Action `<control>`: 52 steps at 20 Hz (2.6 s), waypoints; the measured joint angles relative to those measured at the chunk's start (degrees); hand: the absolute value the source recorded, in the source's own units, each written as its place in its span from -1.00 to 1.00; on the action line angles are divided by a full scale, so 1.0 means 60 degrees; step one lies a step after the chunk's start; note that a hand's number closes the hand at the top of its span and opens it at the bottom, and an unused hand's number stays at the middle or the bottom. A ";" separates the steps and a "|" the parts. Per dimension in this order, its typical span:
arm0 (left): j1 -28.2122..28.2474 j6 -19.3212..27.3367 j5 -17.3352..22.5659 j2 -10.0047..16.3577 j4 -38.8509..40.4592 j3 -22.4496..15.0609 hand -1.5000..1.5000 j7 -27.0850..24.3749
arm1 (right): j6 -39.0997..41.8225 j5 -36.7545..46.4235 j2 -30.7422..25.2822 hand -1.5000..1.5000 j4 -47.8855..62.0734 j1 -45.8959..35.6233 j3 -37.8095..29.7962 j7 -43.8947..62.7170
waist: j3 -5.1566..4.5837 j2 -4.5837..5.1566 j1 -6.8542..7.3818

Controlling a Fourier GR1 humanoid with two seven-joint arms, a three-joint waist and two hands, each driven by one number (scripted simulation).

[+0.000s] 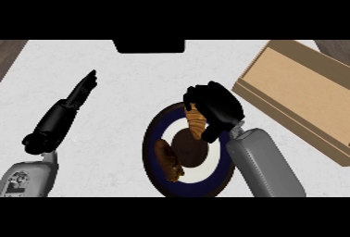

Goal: Pick the croissant from the plate and place it in the cardboard box

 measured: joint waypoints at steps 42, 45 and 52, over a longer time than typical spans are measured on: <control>-0.0327 -0.0190 -0.0266 -0.0291 0.0061 -0.0057 0.00 0.0042 | 0.2511 -0.1707 -0.5707 -1.00 0.6383 -0.3470 -0.5603 0.0325 | 0.0010 0.0135 0.0351; -0.0503 -0.0316 -0.0159 -0.0173 0.0285 0.0119 0.00 -0.0024 | 0.2682 -0.1733 -0.5994 -1.00 0.7181 -0.3639 -0.5490 -0.0634 | 0.0012 0.0144 0.0351; -0.0510 -0.0303 -0.0127 -0.0207 0.0254 0.0181 0.00 0.0094 | 0.2490 -0.3327 -0.6003 -1.00 0.7876 -0.4110 -0.6929 -0.2259 | 0.0032 0.0105 0.0304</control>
